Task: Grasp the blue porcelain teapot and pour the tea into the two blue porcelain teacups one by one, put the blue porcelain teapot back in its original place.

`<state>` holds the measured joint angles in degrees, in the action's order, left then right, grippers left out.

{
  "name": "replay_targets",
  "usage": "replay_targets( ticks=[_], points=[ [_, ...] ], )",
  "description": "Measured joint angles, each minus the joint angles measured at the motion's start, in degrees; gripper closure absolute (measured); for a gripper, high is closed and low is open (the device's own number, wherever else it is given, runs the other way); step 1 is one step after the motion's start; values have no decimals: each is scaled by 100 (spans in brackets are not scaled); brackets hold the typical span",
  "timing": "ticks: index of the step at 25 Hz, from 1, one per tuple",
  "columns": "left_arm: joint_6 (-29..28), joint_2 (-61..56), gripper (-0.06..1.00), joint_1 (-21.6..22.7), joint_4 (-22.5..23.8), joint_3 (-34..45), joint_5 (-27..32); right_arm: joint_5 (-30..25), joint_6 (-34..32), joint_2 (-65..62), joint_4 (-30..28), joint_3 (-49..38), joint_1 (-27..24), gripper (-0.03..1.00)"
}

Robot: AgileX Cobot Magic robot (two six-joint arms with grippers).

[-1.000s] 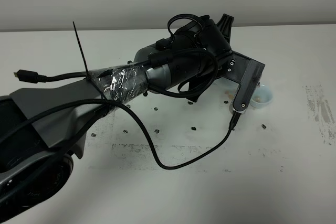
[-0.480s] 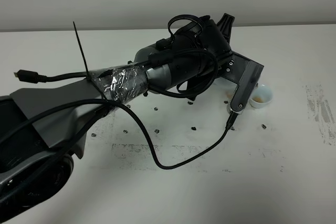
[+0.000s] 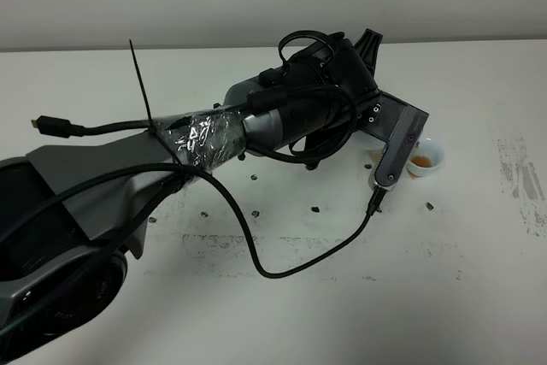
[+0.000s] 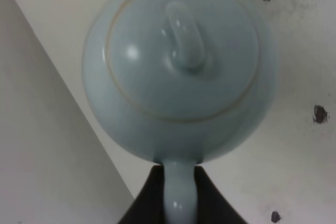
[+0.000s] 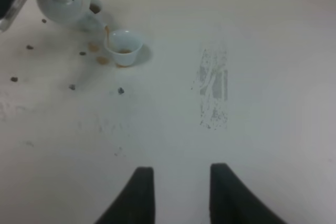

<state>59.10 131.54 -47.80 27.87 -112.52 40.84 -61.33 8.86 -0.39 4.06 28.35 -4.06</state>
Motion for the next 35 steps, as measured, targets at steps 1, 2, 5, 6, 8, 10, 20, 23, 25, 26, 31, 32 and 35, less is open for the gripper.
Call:
replay_targets(
  ticks=[1,2,5,6,8,10,20,23,25,26,31,32,35],
  points=[
    [0,0,91,0,0,0,0,0,0,0,0,0,0,68],
    [0,0,91,0,0,0,0,0,0,0,0,0,0,68],
    [2,0,91,0,5,0,0,0,0,0,0,0,0,68],
    [2,0,91,0,5,0,0,0,0,0,0,0,0,68],
    [2,0,91,0,5,-1,0,0,0,0,0,0,0,68],
    [2,0,91,0,22,-6,0,0,0,0,0,0,0,68],
    [2,0,91,0,69,-13,0,0,0,0,0,0,0,68],
    [2,0,91,0,150,-13,0,0,0,0,0,0,0,68],
    [2,0,91,0,150,-13,-12,0,0,0,0,0,0,68],
    [2,0,91,0,150,-13,-25,0,0,0,0,0,0,68],
    [2,0,91,0,150,-13,-102,0,0,0,0,0,0,68],
    [2,0,91,0,150,-13,-108,0,0,0,0,0,0,68],
    [2,0,91,0,150,-13,-133,0,0,0,0,0,0,68]
  ],
)
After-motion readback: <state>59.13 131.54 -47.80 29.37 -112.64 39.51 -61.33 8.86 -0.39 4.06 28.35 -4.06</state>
